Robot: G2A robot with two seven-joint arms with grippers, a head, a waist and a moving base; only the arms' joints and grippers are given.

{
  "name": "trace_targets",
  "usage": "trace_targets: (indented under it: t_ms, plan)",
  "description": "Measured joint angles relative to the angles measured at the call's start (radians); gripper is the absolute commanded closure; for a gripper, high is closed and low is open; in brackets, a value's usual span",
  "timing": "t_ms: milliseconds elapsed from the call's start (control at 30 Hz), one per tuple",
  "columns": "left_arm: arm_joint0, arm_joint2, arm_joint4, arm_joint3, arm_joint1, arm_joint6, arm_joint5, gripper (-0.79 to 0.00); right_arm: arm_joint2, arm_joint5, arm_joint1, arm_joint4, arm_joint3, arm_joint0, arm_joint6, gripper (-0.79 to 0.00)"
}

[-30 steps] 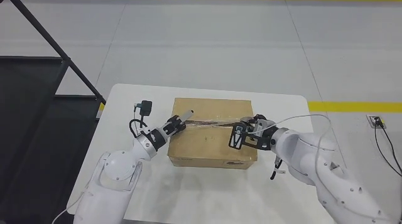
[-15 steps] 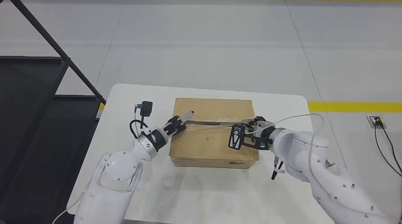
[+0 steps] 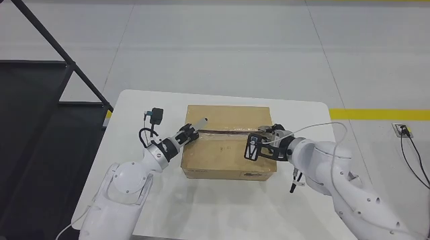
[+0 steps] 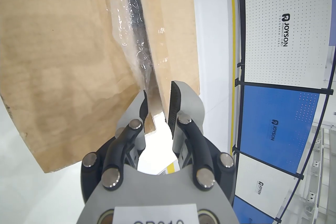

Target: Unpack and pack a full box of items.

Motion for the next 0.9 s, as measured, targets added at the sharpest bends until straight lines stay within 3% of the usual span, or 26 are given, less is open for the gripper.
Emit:
trace_targets:
  t_ms: [467,900]
  plan:
    - [-0.001,0.004,-0.006,0.001,0.004,0.005,-0.003,-0.785,0.057,-0.007,0.004,-0.005,-0.021,-0.041,-0.005,-0.286]
    - [-0.002,0.012,-0.009,0.003,0.007,0.006,-0.002,-0.785,0.090,0.010,0.003,-0.020,-0.039,-0.072,-0.028,-0.286]
